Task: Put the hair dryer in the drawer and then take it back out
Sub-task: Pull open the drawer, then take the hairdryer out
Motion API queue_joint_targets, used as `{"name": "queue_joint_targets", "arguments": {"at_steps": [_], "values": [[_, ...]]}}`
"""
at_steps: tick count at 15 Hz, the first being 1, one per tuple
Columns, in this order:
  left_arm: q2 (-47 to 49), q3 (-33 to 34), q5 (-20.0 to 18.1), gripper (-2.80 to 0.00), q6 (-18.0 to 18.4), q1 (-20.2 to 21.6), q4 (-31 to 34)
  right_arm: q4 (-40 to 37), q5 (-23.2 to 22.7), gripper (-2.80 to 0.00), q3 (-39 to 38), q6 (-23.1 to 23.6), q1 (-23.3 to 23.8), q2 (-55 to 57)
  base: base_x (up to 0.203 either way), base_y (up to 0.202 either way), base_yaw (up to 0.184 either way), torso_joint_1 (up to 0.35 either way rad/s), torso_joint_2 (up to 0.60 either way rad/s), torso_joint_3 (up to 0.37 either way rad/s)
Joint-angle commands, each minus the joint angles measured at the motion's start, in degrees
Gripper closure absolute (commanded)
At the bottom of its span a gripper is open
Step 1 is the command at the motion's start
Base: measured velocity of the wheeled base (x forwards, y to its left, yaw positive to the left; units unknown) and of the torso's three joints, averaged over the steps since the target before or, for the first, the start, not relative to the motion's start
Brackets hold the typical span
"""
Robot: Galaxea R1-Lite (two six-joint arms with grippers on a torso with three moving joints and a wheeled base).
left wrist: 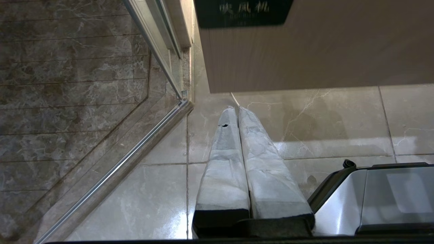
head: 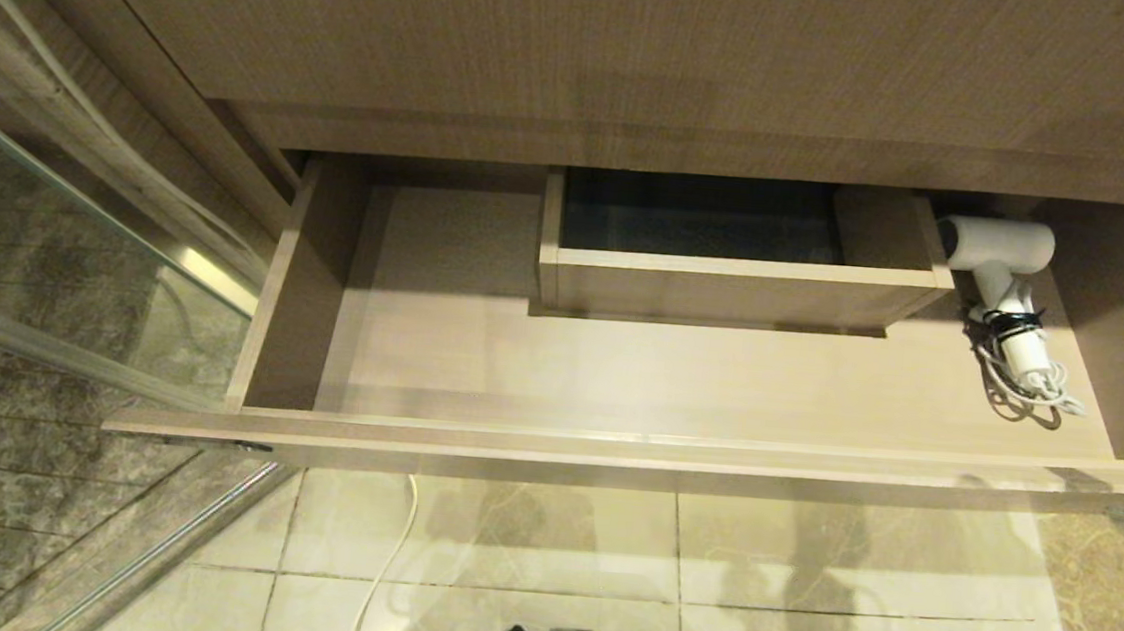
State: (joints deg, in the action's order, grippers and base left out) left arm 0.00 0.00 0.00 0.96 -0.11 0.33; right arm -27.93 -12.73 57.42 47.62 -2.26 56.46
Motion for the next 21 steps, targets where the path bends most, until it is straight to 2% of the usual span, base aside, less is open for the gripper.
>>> {"name": "queue_joint_targets", "arguments": {"at_steps": [1,3,4,5,6,11,18,21], "values": [[0.0,0.09,0.0,0.0,0.0,-0.07,0.02,0.2,-0.24,-2.8,0.95,0.2,4.11,-0.15,0.0,0.0,0.0,0.0,0.0,0.0],[0.0,0.09,0.0,0.0,0.0,0.02,0.02,0.67,-0.35,-2.8,2.43,-2.56,6.56,0.98,0.0,0.0,0.0,0.0,0.0,0.0],[0.0,0.09,0.0,0.0,0.0,-0.06,0.02,1.07,-0.42,-2.8,2.92,-9.25,6.86,1.72,0.0,0.0,0.0,0.0,0.0,0.0],[0.0,0.09,0.0,0.0,0.0,0.01,0.02,1.73,-0.4,0.0,3.5,-16.09,7.09,2.8,0.0,0.0,0.0,0.0,0.0,0.0],[0.0,0.09,0.0,0.0,0.0,0.02,0.02,2.64,-0.31,0.0,3.75,-18.93,7.16,4.13,0.0,0.0,0.0,0.0,0.0,0.0],[0.0,0.07,0.0,0.0,0.0,0.02,0.02,2.82,-0.21,0.0,7.55,-18.35,7.8,13.24,0.0,0.0,0.0,0.0,0.0,0.0],[0.0,0.09,0.0,0.0,0.0,0.02,0.02,3.06,0.16,0.0,17.89,-17.97,21.45,34.39,0.0,0.0,0.0,0.0,0.0,0.0],[0.0,0.09,0.0,0.0,0.0,-0.05,0.02,4.72,0.39,0.0,20.11,-17.99,24.46,42.26,0.0,0.0,0.0,0.0,0.0,0.0]]}}
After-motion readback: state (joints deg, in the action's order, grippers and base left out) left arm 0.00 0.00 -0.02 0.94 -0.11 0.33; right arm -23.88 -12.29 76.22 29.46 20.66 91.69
